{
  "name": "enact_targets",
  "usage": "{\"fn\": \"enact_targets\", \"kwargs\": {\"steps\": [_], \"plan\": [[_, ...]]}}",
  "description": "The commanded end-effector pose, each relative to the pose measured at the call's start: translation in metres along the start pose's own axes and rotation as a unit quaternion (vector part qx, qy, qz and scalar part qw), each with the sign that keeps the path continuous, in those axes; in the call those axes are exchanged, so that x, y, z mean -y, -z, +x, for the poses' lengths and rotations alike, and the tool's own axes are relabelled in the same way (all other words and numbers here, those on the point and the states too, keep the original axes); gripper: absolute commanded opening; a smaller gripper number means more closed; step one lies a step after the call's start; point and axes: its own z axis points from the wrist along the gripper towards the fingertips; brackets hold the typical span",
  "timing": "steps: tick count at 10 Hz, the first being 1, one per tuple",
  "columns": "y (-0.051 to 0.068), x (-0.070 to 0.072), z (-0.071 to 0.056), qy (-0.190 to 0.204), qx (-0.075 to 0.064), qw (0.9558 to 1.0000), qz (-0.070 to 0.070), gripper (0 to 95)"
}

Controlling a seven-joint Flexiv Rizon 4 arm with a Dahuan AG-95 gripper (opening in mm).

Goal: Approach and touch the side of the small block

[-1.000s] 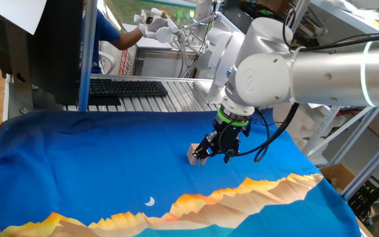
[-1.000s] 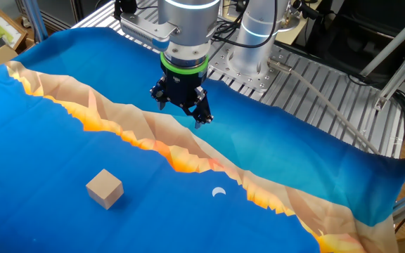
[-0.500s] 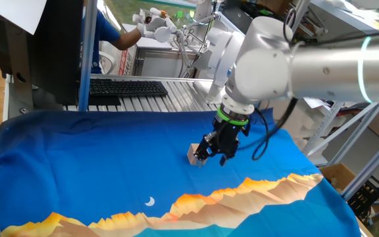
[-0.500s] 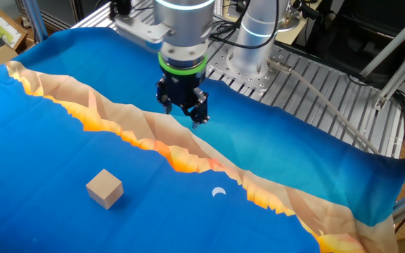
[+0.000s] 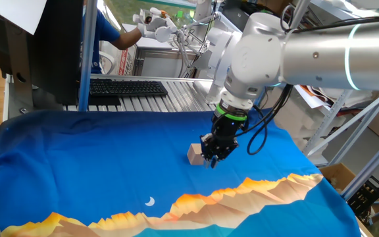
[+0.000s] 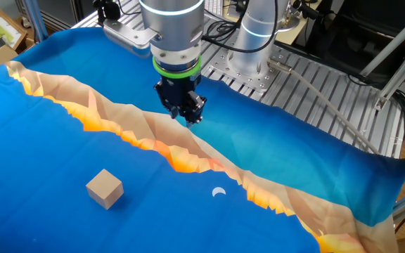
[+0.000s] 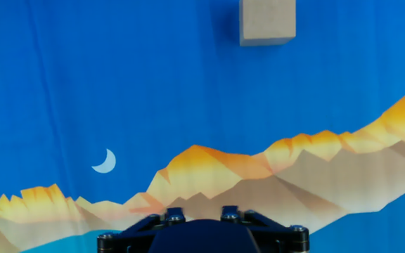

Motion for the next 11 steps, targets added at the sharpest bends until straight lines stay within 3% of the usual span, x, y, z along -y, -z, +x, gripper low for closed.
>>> {"fn": "enact_targets", "kwargs": {"steps": [1, 11], "plan": [[-0.0004, 0.0008, 0.0012, 0.001, 0.003, 1.0000, -0.002, 0.0], [-0.0007, 0.0012, 0.0009, 0.005, 0.004, 1.0000, 0.000, 0.0]]}}
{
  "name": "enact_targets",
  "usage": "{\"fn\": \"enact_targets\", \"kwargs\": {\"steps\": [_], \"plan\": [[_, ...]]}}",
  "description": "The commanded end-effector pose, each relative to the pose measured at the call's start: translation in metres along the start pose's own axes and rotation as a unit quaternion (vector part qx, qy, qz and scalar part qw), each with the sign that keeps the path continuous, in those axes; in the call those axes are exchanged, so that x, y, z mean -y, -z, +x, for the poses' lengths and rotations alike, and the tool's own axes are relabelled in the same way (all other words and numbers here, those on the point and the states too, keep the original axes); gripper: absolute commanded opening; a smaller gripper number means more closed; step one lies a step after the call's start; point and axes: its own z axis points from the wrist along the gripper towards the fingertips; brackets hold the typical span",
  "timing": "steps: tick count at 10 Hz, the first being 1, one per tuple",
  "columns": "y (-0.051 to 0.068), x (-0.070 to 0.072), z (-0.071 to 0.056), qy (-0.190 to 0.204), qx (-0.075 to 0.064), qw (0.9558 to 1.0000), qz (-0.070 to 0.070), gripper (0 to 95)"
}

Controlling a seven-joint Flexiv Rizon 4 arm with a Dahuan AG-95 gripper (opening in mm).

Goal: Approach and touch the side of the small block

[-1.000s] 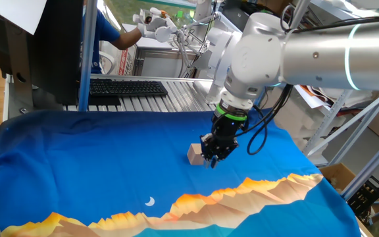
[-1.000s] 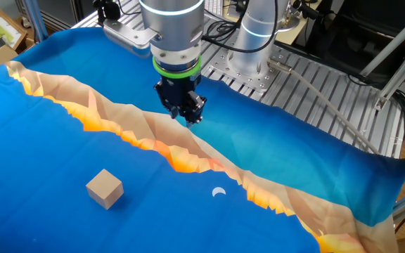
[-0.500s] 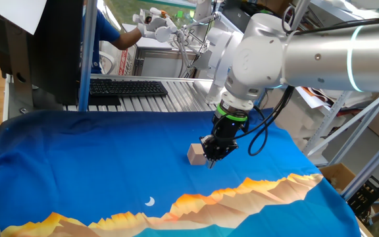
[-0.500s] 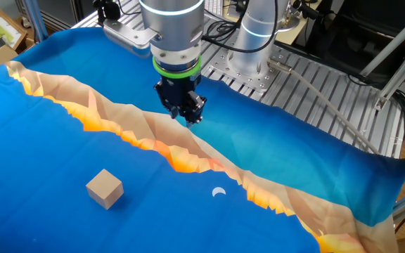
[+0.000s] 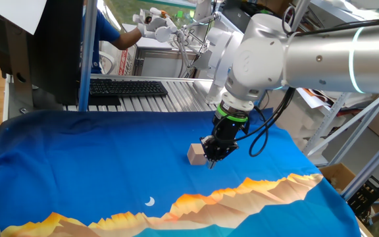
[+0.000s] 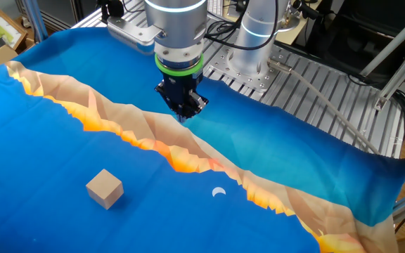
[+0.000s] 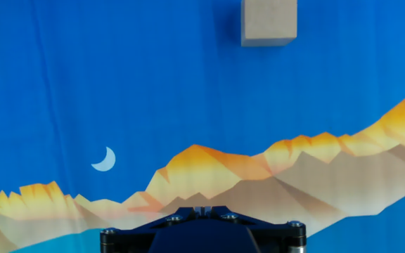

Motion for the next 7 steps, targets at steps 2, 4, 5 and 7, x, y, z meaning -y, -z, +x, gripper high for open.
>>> {"fn": "enact_targets", "kwargs": {"steps": [2, 4, 5, 7], "plan": [[-0.0004, 0.0007, -0.0014, 0.006, 0.000, 1.0000, 0.001, 0.0], [-0.0006, 0.0013, -0.0017, 0.008, 0.001, 1.0000, 0.000, 0.0], [-0.0009, 0.0025, -0.0021, 0.011, 0.001, 0.9999, 0.000, 0.0], [-0.0021, 0.0100, -0.0041, 0.025, 0.001, 0.9997, 0.000, 0.0]]}}
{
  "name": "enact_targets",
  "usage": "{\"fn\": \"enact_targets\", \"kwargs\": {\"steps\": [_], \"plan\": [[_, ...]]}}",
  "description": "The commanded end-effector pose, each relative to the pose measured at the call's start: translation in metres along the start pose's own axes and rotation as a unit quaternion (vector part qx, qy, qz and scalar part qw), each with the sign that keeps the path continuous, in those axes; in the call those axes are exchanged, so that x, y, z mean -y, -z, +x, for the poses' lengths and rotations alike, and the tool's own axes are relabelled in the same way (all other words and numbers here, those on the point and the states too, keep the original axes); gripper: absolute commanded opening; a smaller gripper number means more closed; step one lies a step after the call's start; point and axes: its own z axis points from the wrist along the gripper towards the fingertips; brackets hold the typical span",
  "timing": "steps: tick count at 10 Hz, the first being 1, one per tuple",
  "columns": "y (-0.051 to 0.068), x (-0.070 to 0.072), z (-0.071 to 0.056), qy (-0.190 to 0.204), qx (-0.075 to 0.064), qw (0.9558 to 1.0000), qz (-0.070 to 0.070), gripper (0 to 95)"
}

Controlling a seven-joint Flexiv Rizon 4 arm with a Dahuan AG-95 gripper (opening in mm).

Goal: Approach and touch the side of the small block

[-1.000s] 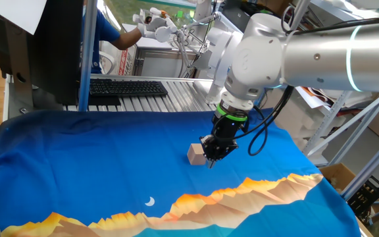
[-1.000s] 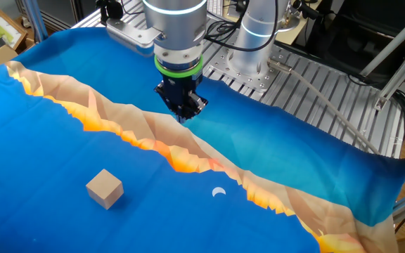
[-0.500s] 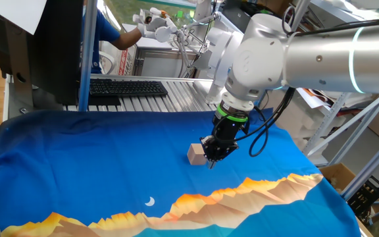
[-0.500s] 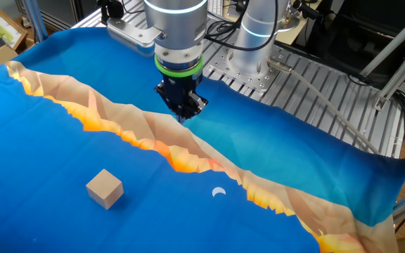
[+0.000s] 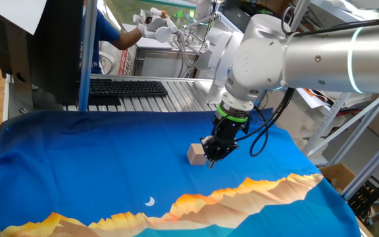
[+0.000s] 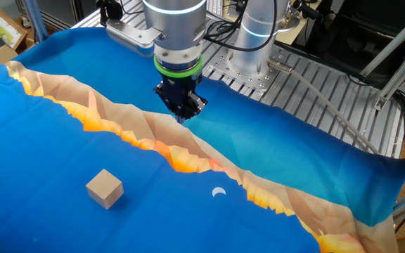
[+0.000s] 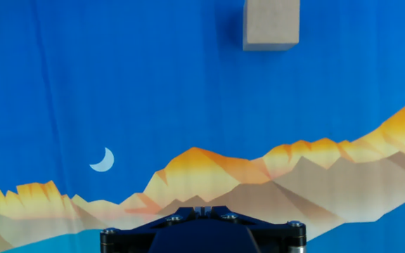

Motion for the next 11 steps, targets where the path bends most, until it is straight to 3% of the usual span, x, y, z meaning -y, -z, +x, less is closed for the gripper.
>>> {"fn": "enact_targets", "kwargs": {"steps": [1, 8, 10, 11], "plan": [[-0.0022, 0.0081, -0.0028, 0.012, -0.001, 0.9999, -0.002, 0.0], [-0.0034, 0.0136, -0.0038, 0.028, -0.002, 0.9996, 0.000, 0.0], [-0.0034, 0.0136, -0.0038, 0.013, -0.001, 0.9999, 0.000, 0.0], [-0.0032, 0.0135, -0.0046, -0.012, 0.000, 0.9999, -0.001, 0.0]]}}
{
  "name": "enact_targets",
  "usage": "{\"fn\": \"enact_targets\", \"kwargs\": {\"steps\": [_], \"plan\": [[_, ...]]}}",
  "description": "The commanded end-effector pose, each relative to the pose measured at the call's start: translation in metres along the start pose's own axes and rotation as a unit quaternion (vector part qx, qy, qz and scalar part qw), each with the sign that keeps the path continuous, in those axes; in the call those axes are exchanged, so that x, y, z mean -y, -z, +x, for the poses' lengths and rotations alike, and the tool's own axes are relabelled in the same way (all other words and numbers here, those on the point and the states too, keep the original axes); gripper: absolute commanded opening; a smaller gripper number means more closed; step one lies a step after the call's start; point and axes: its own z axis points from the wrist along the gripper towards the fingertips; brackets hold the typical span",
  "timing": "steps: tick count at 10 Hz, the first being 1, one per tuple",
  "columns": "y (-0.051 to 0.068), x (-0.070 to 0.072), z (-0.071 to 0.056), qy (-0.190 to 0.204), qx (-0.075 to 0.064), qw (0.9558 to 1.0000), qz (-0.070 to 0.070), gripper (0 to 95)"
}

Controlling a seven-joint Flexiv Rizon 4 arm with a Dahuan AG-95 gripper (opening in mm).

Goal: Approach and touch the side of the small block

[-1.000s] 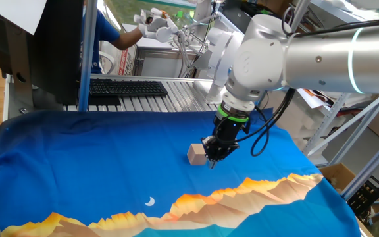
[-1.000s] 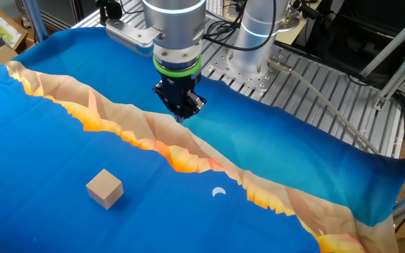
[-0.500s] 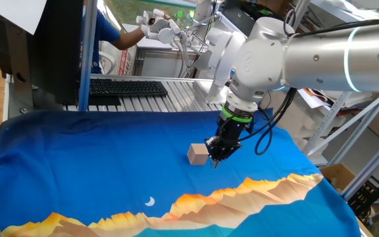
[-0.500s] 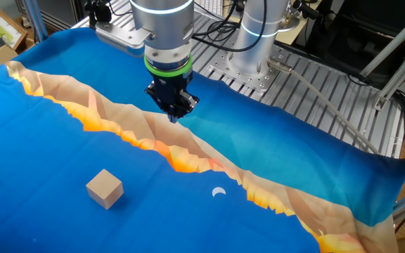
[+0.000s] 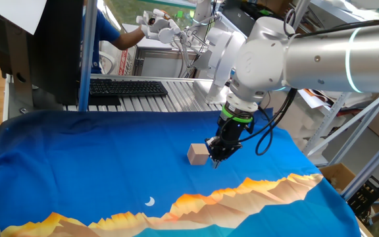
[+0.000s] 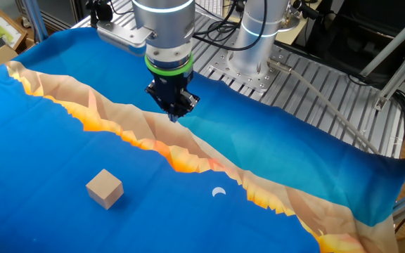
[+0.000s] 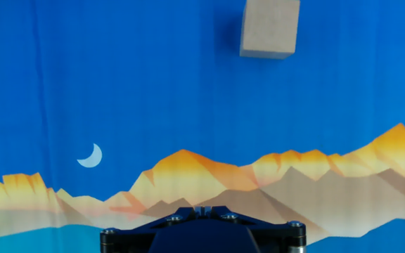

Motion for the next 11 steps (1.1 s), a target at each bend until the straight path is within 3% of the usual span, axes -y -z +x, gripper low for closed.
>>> {"fn": "enact_targets", "kwargs": {"steps": [1, 3, 5, 7, 11], "plan": [[0.001, -0.001, -0.004, -0.039, 0.001, 0.9993, -0.001, 0.0], [0.007, -0.012, -0.020, -0.074, -0.005, 0.9973, -0.003, 0.0], [0.009, -0.036, -0.041, -0.101, -0.003, 0.9948, 0.008, 0.0], [0.008, -0.055, -0.056, -0.117, -0.001, 0.9932, 0.006, 0.0], [0.006, -0.066, -0.070, -0.136, -0.001, 0.9907, -0.002, 0.0]]}}
